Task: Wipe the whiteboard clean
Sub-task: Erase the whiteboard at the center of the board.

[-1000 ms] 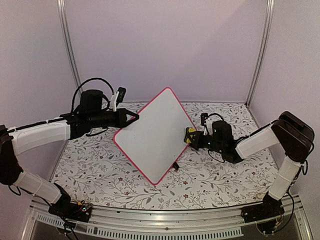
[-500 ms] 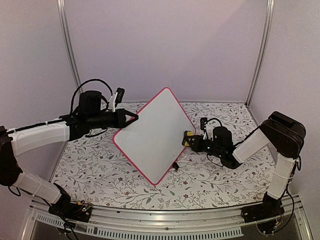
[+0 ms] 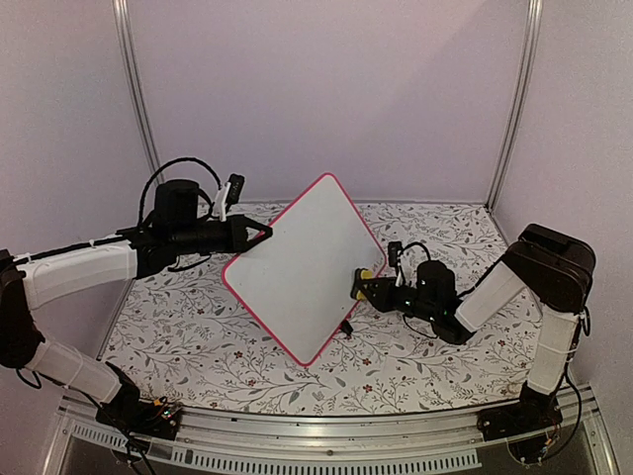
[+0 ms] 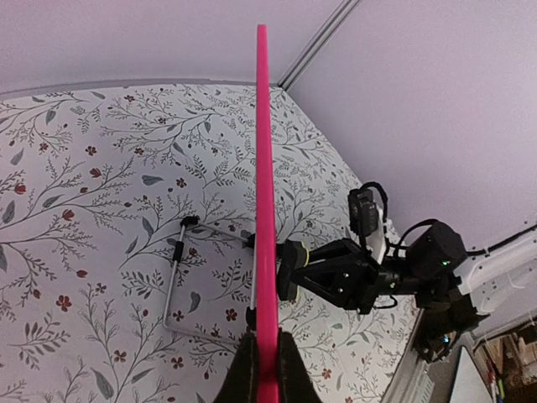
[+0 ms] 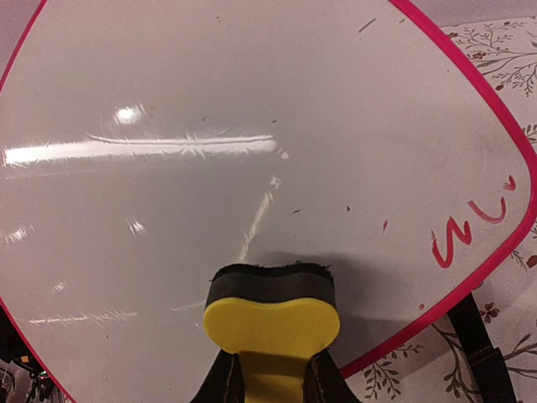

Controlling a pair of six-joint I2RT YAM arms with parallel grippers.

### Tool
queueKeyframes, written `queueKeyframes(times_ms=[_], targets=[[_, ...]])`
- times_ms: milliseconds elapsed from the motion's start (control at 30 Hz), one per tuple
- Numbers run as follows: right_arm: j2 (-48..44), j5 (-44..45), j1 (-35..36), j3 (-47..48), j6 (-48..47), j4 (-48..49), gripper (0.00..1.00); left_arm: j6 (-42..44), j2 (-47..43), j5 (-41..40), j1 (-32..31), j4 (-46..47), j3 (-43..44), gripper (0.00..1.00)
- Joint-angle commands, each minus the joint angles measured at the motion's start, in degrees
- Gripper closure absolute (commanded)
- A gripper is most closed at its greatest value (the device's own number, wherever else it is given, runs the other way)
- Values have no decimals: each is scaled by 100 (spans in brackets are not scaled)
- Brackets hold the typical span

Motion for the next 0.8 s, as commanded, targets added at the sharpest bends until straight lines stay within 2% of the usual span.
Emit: queueKeyframes(times_ms=[0,100,333,533,767], targets=[[59,60,99,75,52,-191,96,198,-187,317,-14,875,6,100],[-8,336,3,214,-19,-569,96,199,-191,341,-7,889,0,100],[-96,433,-472,297,65,-726,96,195,-205,395,-1,923,-12,100],[-50,505,-669,658,-64,-1076,96,183,-204,499,23,981,-18,100],[123,978,-925,1113,5,-1570,96,176,-221,549,31,1026,-35,100]])
